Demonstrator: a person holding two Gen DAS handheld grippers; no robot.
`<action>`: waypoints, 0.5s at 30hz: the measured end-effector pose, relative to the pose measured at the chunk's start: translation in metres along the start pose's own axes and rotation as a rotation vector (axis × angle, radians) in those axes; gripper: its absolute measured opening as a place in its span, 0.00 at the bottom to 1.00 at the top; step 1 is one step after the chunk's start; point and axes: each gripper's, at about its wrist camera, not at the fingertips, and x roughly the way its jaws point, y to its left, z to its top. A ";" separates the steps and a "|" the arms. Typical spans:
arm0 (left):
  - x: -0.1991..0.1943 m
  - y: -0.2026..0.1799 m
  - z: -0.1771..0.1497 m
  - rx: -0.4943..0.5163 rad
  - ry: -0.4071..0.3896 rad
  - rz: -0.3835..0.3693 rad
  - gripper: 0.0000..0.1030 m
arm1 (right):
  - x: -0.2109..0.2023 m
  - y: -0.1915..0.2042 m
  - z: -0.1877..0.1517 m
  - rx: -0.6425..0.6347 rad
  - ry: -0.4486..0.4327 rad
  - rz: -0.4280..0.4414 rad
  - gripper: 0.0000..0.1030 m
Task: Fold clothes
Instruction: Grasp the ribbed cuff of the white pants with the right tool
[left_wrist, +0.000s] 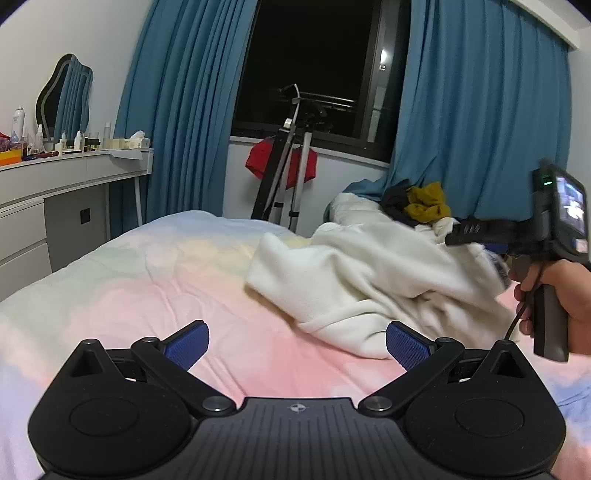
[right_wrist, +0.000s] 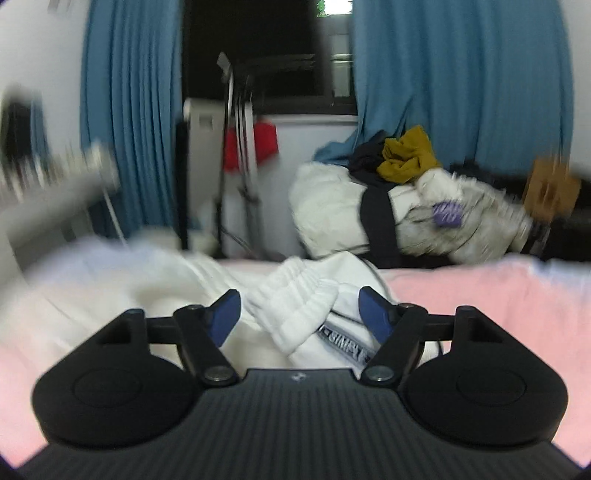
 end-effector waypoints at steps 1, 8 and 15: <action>0.006 0.003 -0.002 -0.004 0.013 0.002 1.00 | 0.010 0.006 -0.003 -0.077 0.009 -0.039 0.70; 0.030 0.015 -0.008 -0.044 0.060 -0.022 1.00 | 0.000 0.002 -0.008 -0.140 0.020 -0.099 0.30; 0.006 0.015 0.005 -0.080 0.011 -0.060 1.00 | -0.124 0.001 -0.012 -0.057 -0.113 -0.014 0.22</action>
